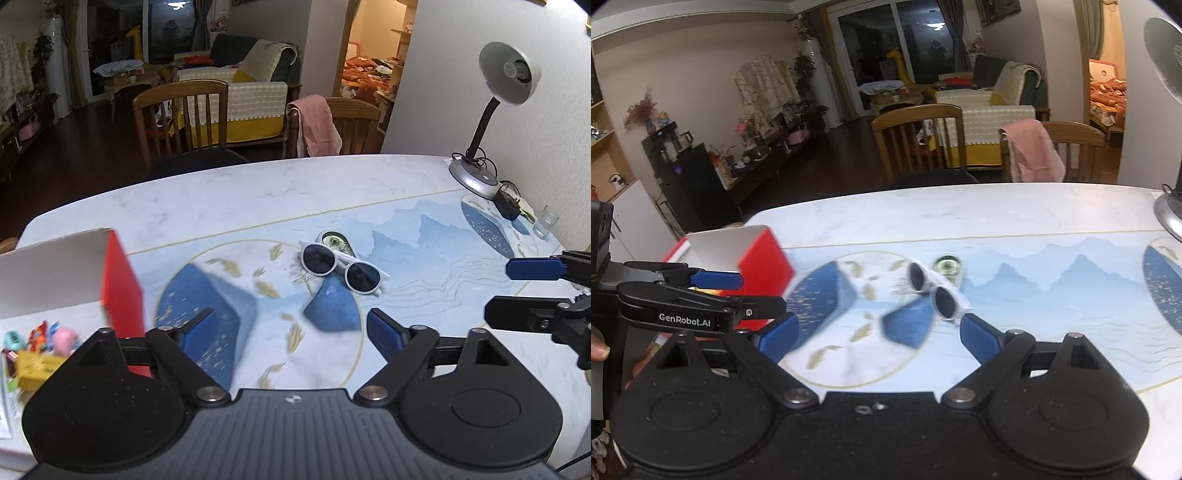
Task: Organize rigid objects
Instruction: 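Withdraw both grippers from the box toward the sunglasses and tape dispenser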
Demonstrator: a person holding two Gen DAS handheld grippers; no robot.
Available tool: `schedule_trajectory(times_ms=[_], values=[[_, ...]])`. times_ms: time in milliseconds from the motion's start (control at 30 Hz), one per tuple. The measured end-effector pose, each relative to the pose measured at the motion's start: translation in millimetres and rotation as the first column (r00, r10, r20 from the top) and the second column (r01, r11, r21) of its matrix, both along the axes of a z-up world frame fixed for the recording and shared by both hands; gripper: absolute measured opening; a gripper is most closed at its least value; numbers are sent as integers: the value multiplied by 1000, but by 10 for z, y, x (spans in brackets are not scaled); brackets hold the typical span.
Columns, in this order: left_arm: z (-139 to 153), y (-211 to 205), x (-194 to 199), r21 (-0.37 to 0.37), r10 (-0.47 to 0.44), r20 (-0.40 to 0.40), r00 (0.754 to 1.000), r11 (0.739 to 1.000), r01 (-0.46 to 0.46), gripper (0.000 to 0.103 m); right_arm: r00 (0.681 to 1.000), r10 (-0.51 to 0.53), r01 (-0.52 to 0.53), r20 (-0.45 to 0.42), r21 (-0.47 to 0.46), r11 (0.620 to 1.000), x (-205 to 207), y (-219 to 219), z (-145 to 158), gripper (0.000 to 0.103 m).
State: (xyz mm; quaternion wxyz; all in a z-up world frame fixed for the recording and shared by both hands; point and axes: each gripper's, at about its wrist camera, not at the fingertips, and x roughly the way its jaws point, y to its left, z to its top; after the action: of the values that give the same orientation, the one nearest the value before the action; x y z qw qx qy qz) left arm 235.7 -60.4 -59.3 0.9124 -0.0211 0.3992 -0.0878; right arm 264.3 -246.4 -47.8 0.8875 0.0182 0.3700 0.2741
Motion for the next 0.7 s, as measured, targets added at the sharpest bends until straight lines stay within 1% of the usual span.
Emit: schedule_trajectory(times_ms=[133,333,433,533,700], values=[[-141,-173,211,22,-14,-4,1000,1000,14,89,1000,-17,17,-4,-31,999,186,-156,-56,94],[-396,-368,522,49,-43,-21,999,998,44,89,997,-78,76,-18,-73,994,598,-292,-153,94],[-512,-437,650,56,-61,-20,998,996,62,89,996,-91,88,-23,-112,990,802,-278,-231,94],[-621,-475,770,79,-77,-15,997,994,78,89,995,-93,86,-47,-127,988,981,-236,-319,94],[-819,-456,984,82,-75,-25,997,994,77,89,992,-96,83,-81,-143,986,1262,-97,-448,94]])
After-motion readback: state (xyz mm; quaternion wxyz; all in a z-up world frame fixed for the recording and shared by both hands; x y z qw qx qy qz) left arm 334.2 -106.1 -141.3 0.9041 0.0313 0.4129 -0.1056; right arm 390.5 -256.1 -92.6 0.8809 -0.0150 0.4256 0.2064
